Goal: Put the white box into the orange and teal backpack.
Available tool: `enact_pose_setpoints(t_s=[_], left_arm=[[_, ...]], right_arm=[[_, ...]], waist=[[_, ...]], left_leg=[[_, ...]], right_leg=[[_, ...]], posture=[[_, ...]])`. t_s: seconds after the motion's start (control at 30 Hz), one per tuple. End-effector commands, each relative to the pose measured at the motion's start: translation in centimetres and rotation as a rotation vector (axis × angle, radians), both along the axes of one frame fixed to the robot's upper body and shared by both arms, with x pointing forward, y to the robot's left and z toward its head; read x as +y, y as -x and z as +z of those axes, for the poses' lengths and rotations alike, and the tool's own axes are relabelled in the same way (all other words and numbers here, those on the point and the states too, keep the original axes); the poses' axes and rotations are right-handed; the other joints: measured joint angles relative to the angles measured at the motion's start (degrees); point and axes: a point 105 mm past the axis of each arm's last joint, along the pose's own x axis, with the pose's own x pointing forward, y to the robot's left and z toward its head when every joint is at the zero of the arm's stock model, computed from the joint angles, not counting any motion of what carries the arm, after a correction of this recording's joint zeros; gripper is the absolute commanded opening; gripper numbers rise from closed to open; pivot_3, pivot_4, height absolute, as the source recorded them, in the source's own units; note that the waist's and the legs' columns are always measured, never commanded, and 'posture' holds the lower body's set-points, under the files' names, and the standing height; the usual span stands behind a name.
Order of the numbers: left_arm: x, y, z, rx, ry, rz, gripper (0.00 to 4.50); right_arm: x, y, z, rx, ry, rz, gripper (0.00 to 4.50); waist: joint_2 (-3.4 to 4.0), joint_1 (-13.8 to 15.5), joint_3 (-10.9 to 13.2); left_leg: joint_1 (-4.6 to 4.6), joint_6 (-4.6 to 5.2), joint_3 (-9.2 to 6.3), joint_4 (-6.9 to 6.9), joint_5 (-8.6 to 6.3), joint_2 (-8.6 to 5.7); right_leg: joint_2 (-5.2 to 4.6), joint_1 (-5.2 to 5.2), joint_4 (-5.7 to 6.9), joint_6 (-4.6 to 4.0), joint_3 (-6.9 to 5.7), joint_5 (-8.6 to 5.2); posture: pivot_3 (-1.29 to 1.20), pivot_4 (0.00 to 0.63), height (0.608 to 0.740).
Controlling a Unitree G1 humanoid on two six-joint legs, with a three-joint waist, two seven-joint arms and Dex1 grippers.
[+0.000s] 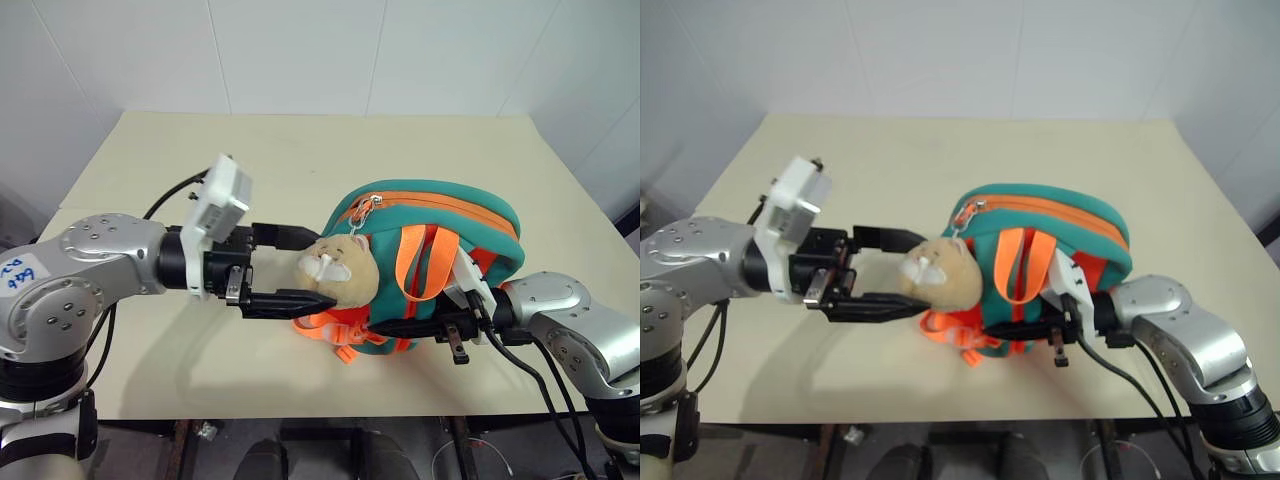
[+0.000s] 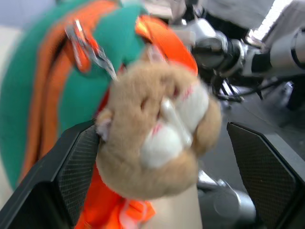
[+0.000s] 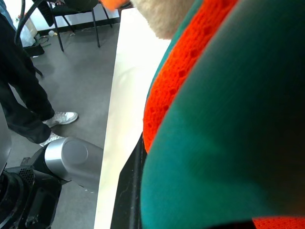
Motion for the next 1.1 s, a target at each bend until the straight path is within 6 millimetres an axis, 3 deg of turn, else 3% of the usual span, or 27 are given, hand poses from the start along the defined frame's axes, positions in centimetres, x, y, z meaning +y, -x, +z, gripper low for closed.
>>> enact_pose_setpoints(t_s=[0.03, 0.27, 0.37, 0.67, 0.77, 1.1], left_arm=[[-0.2, -0.2, 0.4, -0.035, -0.022, -0.015, 4.47], [-1.2, -0.5, 0.3, -0.053, -0.002, -0.061, 4.47], [-1.7, -1.1, 0.8, -0.091, 0.044, -0.059, 3.91], [-1.8, -1.3, 0.6, -0.098, 0.011, -0.055, 1.45], [-1.3, -1.3, 1.4, -0.119, 0.012, -0.053, 1.07], [2.7, -2.9, 5.6, -0.265, -0.014, 0.043, 0.93]], right_arm=[[0.2, 0.3, 0.4, -0.028, -0.006, 0.006, 0.59], [0.2, 0.5, 0.2, -0.028, -0.005, 0.0, 0.59], [0.2, 0.5, 0.2, -0.03, -0.004, -0.001, 0.59], [0.0, 0.6, 0.1, -0.032, 0.003, -0.004, 0.59], [-0.1, 0.5, 0.1, -0.032, 0.007, -0.005, 0.59], [-0.5, 0.3, 0.1, -0.028, 0.016, -0.023, 0.59]], waist=[[0.0, 0.02, 0.0], [0.0, 0.02, 0.0], [0.0, 0.14, 0.0], [0.0, 0.05, 0.0], [0.0, 0.04, 0.0], [0.01, 0.04, 0.01]], left_leg=[[0.0, 0.0, -0.01, -0.01, 0.0, 0.0], [0.0, 0.0, 0.0, -0.07, 0.0, 0.0], [-0.01, 0.0, 0.0, -0.08, 0.0, 0.0], [-0.01, 0.0, -0.01, -0.13, 0.0, 0.0], [-0.01, 0.0, -0.01, -0.13, 0.0, 0.0], [-0.01, 0.0, 0.04, -0.2, 0.0, 0.0]], right_leg=[[0.0, 0.0, -0.01, 0.0, 0.0, 0.0], [0.0, 0.0, -0.07, 0.0, 0.0, 0.0], [0.0, 0.0, -0.07, 0.0, -0.02, 0.0], [0.0, -0.01, -0.11, 0.0, -0.02, 0.0], [0.0, -0.01, -0.1, 0.01, -0.02, 0.0], [0.02, -0.02, -0.17, -0.01, -0.08, -0.01]], posture=[[0.0, 0.15, 0.74], [0.0, 0.15, 0.74], [0.0, 0.15, 0.74], [0.0, 0.15, 0.74], [0.0, 0.15, 0.74], [0.0, 0.15, 0.74]])
